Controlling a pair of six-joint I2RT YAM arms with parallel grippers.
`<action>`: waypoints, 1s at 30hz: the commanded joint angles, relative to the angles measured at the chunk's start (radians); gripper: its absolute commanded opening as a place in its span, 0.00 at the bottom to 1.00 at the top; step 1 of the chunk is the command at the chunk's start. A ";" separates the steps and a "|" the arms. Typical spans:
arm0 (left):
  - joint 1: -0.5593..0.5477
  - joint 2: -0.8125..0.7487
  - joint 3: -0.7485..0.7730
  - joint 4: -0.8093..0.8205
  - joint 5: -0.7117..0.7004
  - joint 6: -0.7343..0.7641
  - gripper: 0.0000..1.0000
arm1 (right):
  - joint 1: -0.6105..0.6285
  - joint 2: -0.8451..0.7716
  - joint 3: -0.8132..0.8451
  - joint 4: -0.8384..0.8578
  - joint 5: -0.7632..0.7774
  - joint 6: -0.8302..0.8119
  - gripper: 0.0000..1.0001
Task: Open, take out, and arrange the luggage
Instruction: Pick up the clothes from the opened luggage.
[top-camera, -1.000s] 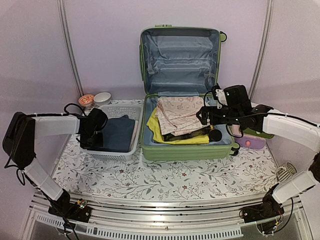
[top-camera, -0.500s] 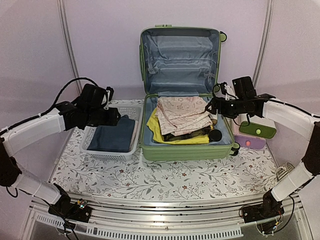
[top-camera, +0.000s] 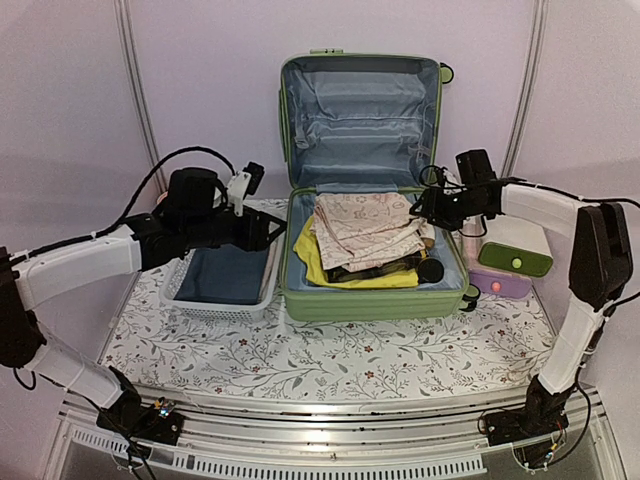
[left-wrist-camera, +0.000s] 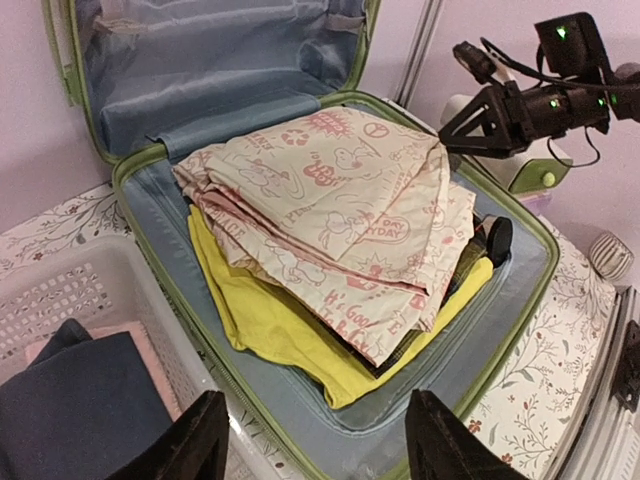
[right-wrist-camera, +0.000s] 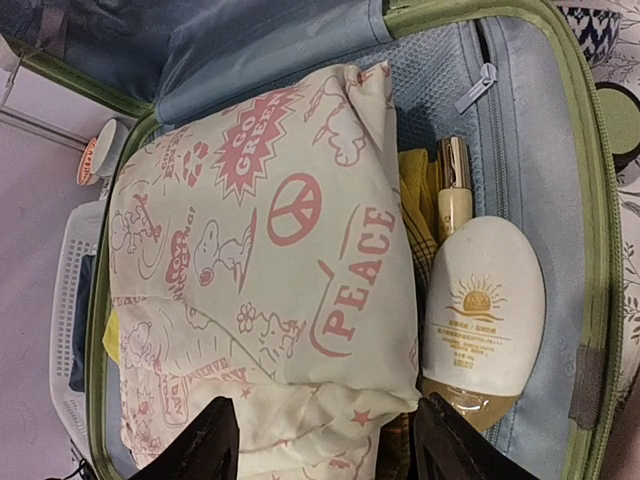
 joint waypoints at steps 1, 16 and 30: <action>-0.018 0.011 -0.014 0.069 0.006 0.064 0.64 | 0.001 0.061 0.060 0.045 -0.038 0.042 0.60; -0.018 -0.117 -0.178 0.170 -0.008 0.182 0.72 | 0.014 0.073 0.039 0.177 -0.178 0.157 0.03; -0.148 0.081 -0.035 0.271 -0.015 0.451 0.72 | 0.030 -0.208 -0.297 0.242 -0.209 0.243 0.03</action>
